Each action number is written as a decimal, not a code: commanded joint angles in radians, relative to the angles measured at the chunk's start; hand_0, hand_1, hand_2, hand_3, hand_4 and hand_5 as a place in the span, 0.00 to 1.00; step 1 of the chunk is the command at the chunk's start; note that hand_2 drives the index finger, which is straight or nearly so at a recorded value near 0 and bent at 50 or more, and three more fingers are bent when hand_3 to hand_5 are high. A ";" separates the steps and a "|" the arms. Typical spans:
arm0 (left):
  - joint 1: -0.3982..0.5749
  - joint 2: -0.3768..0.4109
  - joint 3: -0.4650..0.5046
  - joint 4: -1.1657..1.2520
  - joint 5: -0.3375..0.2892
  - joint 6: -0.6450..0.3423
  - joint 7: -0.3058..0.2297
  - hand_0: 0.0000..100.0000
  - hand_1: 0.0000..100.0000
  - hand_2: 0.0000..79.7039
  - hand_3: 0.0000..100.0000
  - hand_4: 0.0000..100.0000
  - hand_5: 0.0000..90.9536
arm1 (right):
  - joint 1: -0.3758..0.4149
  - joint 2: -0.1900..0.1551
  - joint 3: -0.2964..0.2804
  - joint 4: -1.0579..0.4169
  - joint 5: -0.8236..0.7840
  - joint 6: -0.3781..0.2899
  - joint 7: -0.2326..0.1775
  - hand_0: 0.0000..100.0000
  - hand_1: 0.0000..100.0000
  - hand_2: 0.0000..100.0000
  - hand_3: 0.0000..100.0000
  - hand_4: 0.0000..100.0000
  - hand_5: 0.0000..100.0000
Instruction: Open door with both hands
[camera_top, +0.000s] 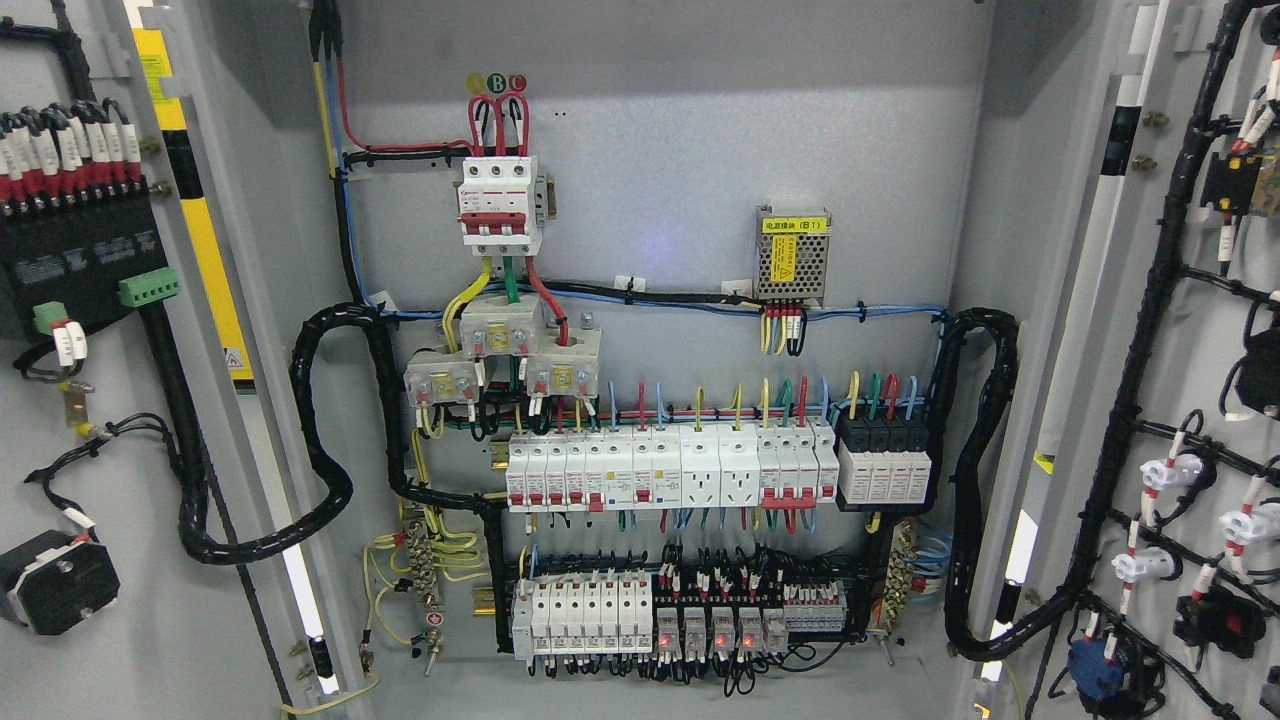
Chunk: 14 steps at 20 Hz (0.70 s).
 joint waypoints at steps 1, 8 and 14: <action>-0.027 0.100 0.026 0.128 0.020 0.000 -0.016 0.00 0.00 0.00 0.00 0.00 0.00 | 0.016 0.003 -0.032 0.004 -0.001 -0.001 0.004 0.20 0.12 0.00 0.00 0.00 0.00; -0.071 0.136 0.025 0.170 0.063 0.063 -0.016 0.00 0.00 0.00 0.00 0.00 0.00 | 0.037 -0.005 -0.057 0.004 -0.078 0.001 0.018 0.20 0.12 0.00 0.00 0.00 0.00; -0.081 0.140 0.025 0.174 0.063 0.063 -0.016 0.00 0.00 0.00 0.00 0.00 0.00 | 0.037 0.000 -0.072 0.015 -0.078 0.001 0.018 0.20 0.12 0.00 0.00 0.00 0.00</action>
